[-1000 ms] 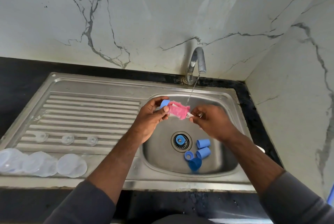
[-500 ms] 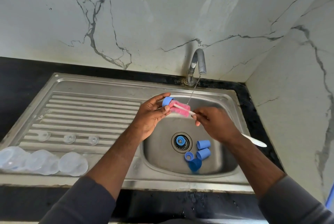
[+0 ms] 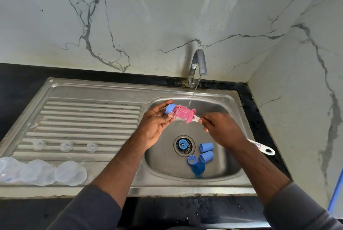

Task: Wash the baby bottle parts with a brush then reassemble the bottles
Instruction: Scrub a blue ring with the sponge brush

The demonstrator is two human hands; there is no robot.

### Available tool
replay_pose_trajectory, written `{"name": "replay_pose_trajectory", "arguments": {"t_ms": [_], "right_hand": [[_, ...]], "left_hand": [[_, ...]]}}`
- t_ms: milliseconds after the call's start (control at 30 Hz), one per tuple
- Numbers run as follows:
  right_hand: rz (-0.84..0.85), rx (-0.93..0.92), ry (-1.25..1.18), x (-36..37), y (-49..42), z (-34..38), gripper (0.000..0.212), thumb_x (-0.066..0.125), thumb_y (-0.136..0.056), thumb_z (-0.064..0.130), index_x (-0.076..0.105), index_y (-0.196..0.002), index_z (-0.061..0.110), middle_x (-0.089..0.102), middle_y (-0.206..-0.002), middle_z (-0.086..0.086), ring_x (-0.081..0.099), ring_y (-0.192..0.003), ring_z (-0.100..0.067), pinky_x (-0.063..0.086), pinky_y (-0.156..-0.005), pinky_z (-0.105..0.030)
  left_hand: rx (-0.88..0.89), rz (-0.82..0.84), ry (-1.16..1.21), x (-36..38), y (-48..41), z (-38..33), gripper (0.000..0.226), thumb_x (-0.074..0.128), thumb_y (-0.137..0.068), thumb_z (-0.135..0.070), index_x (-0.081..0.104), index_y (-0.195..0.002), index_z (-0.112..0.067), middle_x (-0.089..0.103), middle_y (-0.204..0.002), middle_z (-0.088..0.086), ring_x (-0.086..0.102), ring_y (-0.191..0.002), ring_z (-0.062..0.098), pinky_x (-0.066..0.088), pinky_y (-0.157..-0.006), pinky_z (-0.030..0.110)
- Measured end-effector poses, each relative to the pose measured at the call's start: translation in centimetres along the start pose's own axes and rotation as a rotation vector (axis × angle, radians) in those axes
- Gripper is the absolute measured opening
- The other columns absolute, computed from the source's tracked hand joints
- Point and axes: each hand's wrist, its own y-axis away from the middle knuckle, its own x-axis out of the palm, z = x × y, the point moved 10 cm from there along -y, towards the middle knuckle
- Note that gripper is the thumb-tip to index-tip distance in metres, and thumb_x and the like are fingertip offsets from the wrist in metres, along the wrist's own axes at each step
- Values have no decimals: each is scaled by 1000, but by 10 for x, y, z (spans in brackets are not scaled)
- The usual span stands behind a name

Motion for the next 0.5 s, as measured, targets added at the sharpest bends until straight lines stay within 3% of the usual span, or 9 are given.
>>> {"name": "replay_pose_trajectory", "arguments": {"t_ms": [100, 167, 300, 400, 500], "right_hand": [[16, 44, -112, 2, 0, -2, 12, 71, -92, 26, 60, -85, 27, 60, -68, 8, 56, -64, -9, 41, -60, -27], [0, 52, -148, 0, 4, -2, 26, 83, -80, 29, 58, -86, 26, 61, -72, 7, 56, -65, -9, 41, -58, -24], [14, 9, -44, 1, 4, 1, 13, 71, -91, 33, 67, -83, 24, 64, -69, 6, 60, -63, -12, 53, -63, -34], [62, 6, -28, 8, 0, 2, 21, 60, -98, 30, 69, -81, 23, 64, -70, 5, 58, -67, -14, 52, -68, -38], [19, 34, -148, 3, 0, 1, 9, 73, -89, 28, 67, -84, 25, 63, -73, 6, 56, -67, -7, 44, -62, -24]], "left_hand": [[-14, -17, 22, 2, -1, 3, 49, 56, -89, 15, 59, -134, -5, 64, -131, 21, 63, -119, 29, 51, -103, 40], [-13, -34, 40, 0, -1, 3, 47, 57, -89, 13, 61, -132, -7, 65, -129, 19, 64, -119, 29, 51, -102, 41], [-11, -9, 25, 0, -2, -1, 48, 58, -89, 13, 61, -133, -6, 66, -129, 17, 65, -117, 28, 52, -102, 42], [-4, -7, -2, 1, -1, 0, 48, 58, -89, 13, 61, -132, -8, 67, -128, 15, 64, -120, 27, 52, -102, 40], [-8, -17, 21, -1, -1, 2, 46, 59, -89, 12, 63, -128, -10, 66, -129, 15, 63, -121, 30, 54, -99, 42]]}}
